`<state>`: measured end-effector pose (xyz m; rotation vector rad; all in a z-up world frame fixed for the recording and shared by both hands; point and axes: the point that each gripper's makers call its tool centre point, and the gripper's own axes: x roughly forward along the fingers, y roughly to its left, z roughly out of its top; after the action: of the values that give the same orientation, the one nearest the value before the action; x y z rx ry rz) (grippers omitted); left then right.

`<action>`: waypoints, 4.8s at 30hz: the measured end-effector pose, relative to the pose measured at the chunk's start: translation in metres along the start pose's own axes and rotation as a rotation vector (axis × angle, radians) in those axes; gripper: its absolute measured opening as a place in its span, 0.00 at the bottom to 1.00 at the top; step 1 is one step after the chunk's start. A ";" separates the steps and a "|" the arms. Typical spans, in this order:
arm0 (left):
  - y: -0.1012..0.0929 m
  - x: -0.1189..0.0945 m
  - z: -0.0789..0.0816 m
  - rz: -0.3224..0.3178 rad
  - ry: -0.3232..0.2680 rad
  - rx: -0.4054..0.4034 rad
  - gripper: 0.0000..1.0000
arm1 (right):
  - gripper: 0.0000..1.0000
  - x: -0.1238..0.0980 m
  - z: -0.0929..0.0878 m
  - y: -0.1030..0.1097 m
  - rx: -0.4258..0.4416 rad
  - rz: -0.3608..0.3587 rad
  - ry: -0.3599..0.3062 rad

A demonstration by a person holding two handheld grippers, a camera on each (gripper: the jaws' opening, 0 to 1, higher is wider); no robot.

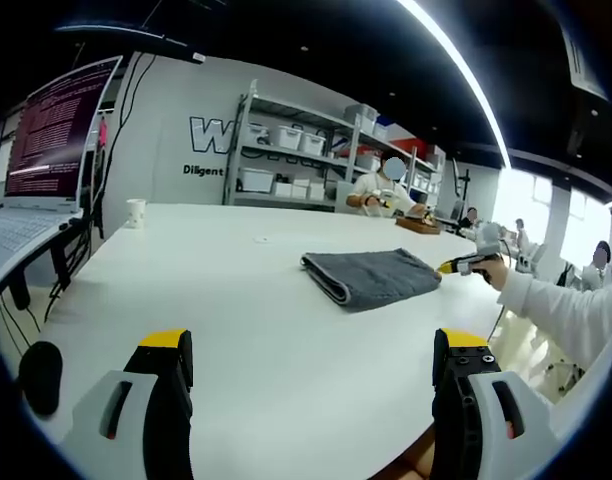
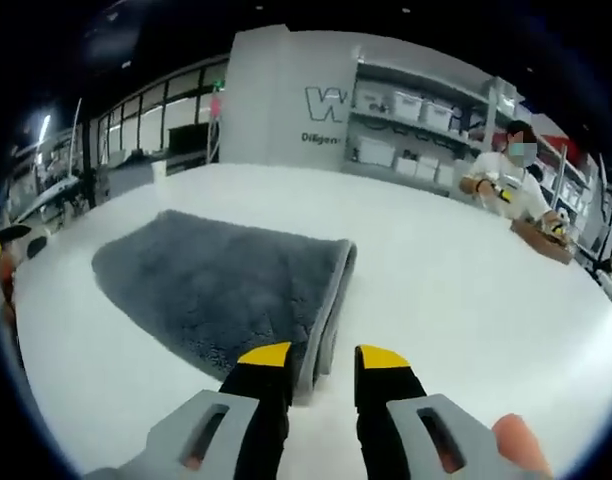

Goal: Open the folded towel by lifting each exposed corner and separating the folded layers until the towel lies flat within the target outline without major curled edges

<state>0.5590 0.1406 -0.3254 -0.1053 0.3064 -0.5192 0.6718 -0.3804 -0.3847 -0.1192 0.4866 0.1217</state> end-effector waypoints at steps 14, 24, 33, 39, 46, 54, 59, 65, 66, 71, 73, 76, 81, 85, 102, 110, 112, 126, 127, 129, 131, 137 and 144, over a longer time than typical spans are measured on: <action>-0.018 0.013 -0.006 -0.017 0.042 0.031 0.99 | 0.72 -0.057 0.019 0.051 -0.025 0.083 -0.083; -0.030 0.019 -0.008 -0.032 0.066 0.052 0.99 | 0.87 -0.081 0.018 0.105 -0.045 0.138 -0.116; -0.032 0.022 -0.008 -0.018 0.074 0.052 0.99 | 0.99 -0.087 0.000 0.108 0.031 0.072 -0.069; -0.029 0.021 -0.007 0.002 0.072 0.048 0.99 | 0.99 -0.091 -0.003 0.110 0.055 0.085 -0.084; -0.031 0.031 -0.011 0.011 0.097 0.060 0.99 | 0.99 -0.099 -0.008 0.106 0.071 0.087 -0.103; -0.040 0.041 -0.016 -0.013 0.116 0.062 0.99 | 0.99 -0.109 -0.026 0.093 0.077 0.066 -0.082; -0.050 0.047 -0.017 -0.019 0.121 0.074 0.99 | 0.99 -0.118 -0.023 0.092 0.080 0.065 -0.094; -0.065 0.060 -0.027 -0.059 0.148 0.097 0.98 | 0.99 -0.132 -0.019 0.090 0.081 0.060 -0.111; -0.066 0.061 -0.028 -0.064 0.153 0.098 0.97 | 0.99 -0.133 -0.019 0.090 0.081 0.058 -0.112; -0.086 0.077 -0.033 -0.131 0.150 0.119 0.97 | 0.99 -0.149 -0.015 0.080 0.076 0.015 -0.124; -0.090 0.081 -0.035 -0.141 0.152 0.121 0.97 | 0.99 -0.153 -0.013 0.075 0.074 -0.003 -0.133; -0.093 0.085 -0.038 -0.150 0.156 0.120 0.97 | 0.99 -0.157 -0.014 0.070 0.085 -0.020 -0.135; -0.099 0.094 -0.034 -0.151 0.124 0.092 0.95 | 0.99 -0.159 -0.013 0.061 0.100 -0.061 -0.148; -0.111 0.104 -0.029 -0.172 0.087 0.085 0.95 | 0.99 -0.159 -0.013 0.061 0.118 -0.048 -0.153; -0.117 0.116 -0.037 -0.172 0.095 0.085 0.94 | 0.99 -0.164 -0.015 0.060 0.138 -0.040 -0.153; -0.116 0.115 -0.028 -0.163 0.062 0.090 0.93 | 0.99 -0.163 -0.013 0.065 0.136 -0.023 -0.149; -0.115 0.116 -0.027 -0.162 0.062 0.090 0.93 | 0.99 -0.162 -0.014 0.067 0.132 -0.018 -0.143; -0.103 0.129 -0.022 -0.175 0.108 0.154 0.94 | 0.99 -0.166 -0.017 0.063 0.132 -0.024 -0.127; -0.102 0.130 -0.022 -0.177 0.112 0.159 0.94 | 0.99 -0.166 -0.017 0.063 0.134 -0.023 -0.129; -0.097 0.135 -0.024 -0.186 0.134 0.155 0.94 | 0.99 -0.167 -0.017 0.062 0.137 -0.023 -0.130; -0.094 0.139 -0.024 -0.195 0.140 0.156 0.94 | 0.99 -0.166 -0.018 0.061 0.139 -0.024 -0.128; -0.086 0.152 -0.025 -0.193 0.184 0.227 0.94 | 0.99 -0.166 -0.019 0.057 0.148 -0.029 -0.129; -0.078 0.165 -0.024 -0.182 0.203 0.287 0.96 | 0.99 -0.163 -0.023 0.057 0.156 -0.023 -0.114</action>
<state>0.6502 -0.0105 -0.3776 0.2011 0.4192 -0.7513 0.5100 -0.3422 -0.3325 0.0348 0.3792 0.0672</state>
